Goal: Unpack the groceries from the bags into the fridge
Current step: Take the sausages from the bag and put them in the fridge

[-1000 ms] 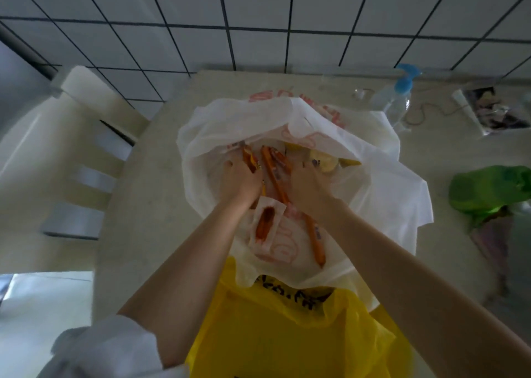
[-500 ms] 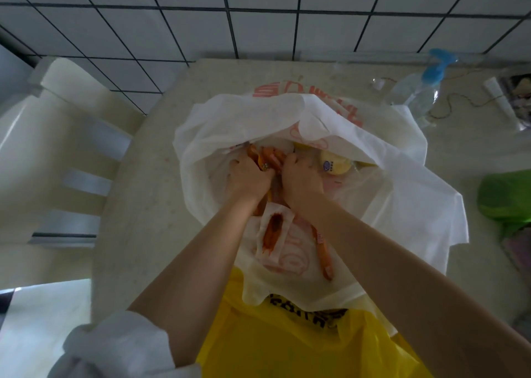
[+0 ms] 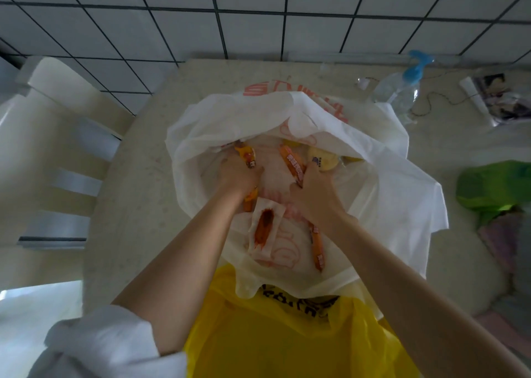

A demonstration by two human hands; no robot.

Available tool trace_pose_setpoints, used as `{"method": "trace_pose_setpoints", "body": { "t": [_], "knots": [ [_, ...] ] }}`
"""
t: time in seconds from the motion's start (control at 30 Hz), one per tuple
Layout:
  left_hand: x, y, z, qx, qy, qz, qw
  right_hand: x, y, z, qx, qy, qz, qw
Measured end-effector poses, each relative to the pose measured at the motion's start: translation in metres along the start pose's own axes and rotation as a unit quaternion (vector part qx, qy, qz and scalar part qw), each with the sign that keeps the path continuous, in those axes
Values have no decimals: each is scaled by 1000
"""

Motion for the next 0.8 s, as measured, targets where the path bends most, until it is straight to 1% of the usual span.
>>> {"method": "trace_pose_setpoints", "body": {
  "t": [0.07,0.1,0.17,0.23,0.3,0.37,0.4,0.47,0.6,0.7,0.8],
  "knots": [
    [7,3,1,10,-5,-12,1000,2,23,14,63,-25,25,997],
    [9,4,1,18,4,-28,999,4,33,21,86,-39,52,994],
    [8,6,3,28,27,-43,998,9,47,33,107,-58,120,985],
    [7,6,3,30,37,-34,998,20,55,41,106,-75,159,979],
    [7,4,-1,31,39,-32,998,26,58,45,97,-51,139,984],
    [7,5,-4,32,33,-37,998,28,61,45,111,-15,108,988],
    [6,3,-5,27,29,-31,999,29,64,44,125,-12,105,987],
    [6,-2,-4,6,19,21,1000,34,69,41,142,-18,93,985],
    [-3,-5,5,-19,1,81,997,35,73,35,139,-25,70,988],
    [-25,4,24,-25,36,115,992,28,70,35,136,-20,34,990],
    [-45,15,49,15,68,143,987,23,66,39,129,-14,8,992]
  ]
}}
Point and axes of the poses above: each hand's wrist, its own z-axis away from the middle knuckle, its own x-axis out of the palm, y = z × x, the point moved 10 cm from there along -z, towards the middle knuckle, and after that the axes turned 1 degree about -y, right-handed, at the moved point
